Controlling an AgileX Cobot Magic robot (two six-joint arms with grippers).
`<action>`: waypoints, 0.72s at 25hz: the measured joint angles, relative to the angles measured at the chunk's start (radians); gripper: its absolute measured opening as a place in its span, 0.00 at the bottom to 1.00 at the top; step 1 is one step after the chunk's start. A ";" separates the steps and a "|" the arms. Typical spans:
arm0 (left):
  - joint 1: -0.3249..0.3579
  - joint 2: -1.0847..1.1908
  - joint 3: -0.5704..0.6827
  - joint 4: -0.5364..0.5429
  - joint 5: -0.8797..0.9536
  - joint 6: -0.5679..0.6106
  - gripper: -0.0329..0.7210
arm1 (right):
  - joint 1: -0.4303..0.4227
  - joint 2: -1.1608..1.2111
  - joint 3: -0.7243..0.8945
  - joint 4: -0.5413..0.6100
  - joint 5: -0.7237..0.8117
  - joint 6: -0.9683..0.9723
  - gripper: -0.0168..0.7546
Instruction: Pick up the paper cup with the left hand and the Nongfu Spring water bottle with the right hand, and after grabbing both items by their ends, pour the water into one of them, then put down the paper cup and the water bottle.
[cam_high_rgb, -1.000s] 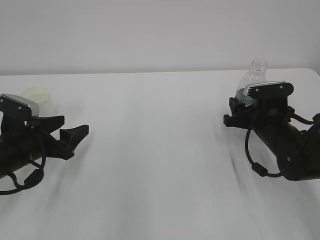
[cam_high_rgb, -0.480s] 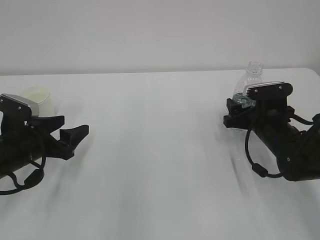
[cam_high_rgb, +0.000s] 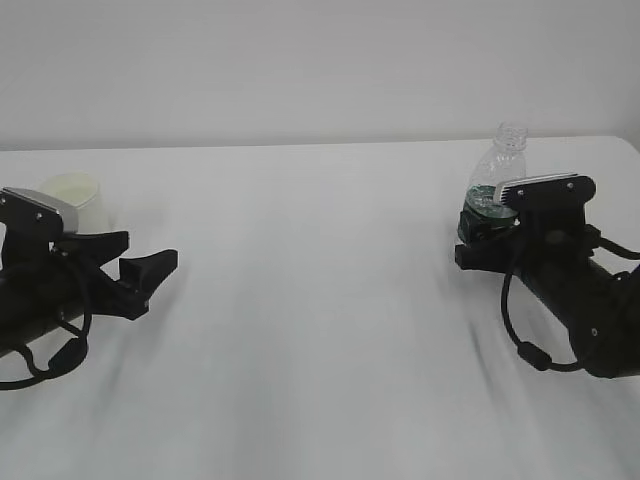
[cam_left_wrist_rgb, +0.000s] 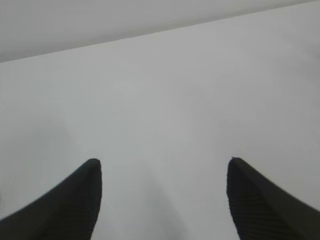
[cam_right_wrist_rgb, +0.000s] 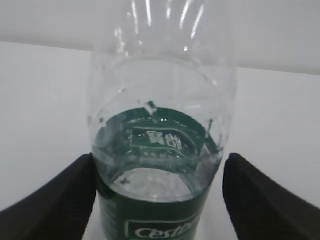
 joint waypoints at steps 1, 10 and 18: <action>0.000 0.000 0.000 0.000 0.000 0.000 0.78 | 0.000 -0.014 0.014 0.000 0.000 0.000 0.78; 0.000 -0.004 0.004 0.004 0.000 0.000 0.78 | 0.000 -0.123 0.128 -0.005 0.000 0.000 0.78; 0.000 -0.082 0.038 0.066 0.000 0.000 0.78 | 0.000 -0.196 0.186 -0.041 0.002 0.000 0.78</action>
